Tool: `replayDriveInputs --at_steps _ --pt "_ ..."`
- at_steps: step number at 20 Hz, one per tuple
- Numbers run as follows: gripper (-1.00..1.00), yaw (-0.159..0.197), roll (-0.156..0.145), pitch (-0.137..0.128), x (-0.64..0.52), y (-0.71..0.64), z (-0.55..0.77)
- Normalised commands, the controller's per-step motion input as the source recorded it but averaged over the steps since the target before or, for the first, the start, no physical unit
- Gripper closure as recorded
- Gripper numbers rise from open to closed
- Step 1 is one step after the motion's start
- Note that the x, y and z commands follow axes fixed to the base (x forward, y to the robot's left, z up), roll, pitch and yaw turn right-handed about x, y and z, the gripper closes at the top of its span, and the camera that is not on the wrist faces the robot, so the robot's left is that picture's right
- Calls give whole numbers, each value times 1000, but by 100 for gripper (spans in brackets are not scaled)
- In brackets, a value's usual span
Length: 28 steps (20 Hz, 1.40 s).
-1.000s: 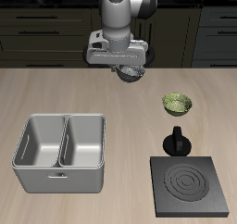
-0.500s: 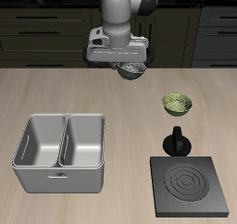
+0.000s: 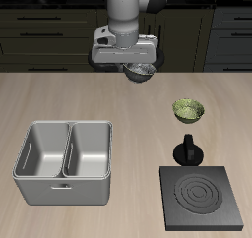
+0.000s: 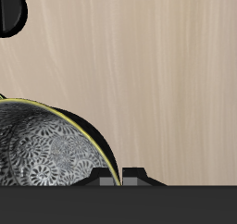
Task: Place the black bowl on the flat stove and turn on the flat stove
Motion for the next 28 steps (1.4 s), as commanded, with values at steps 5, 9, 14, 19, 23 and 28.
replayDriveInputs --at_steps 5,9,14,19,23,28 --pt "100 31 8 -17 272 27 225" --pt "100 41 4 5 477 3 171" --pt "100 38 44 7 501 199 167" --pt "100 21 31 -9 443 160 217" --pt "100 -14 54 15 465 245 135" --pt "100 20 17 10 343 147 44"
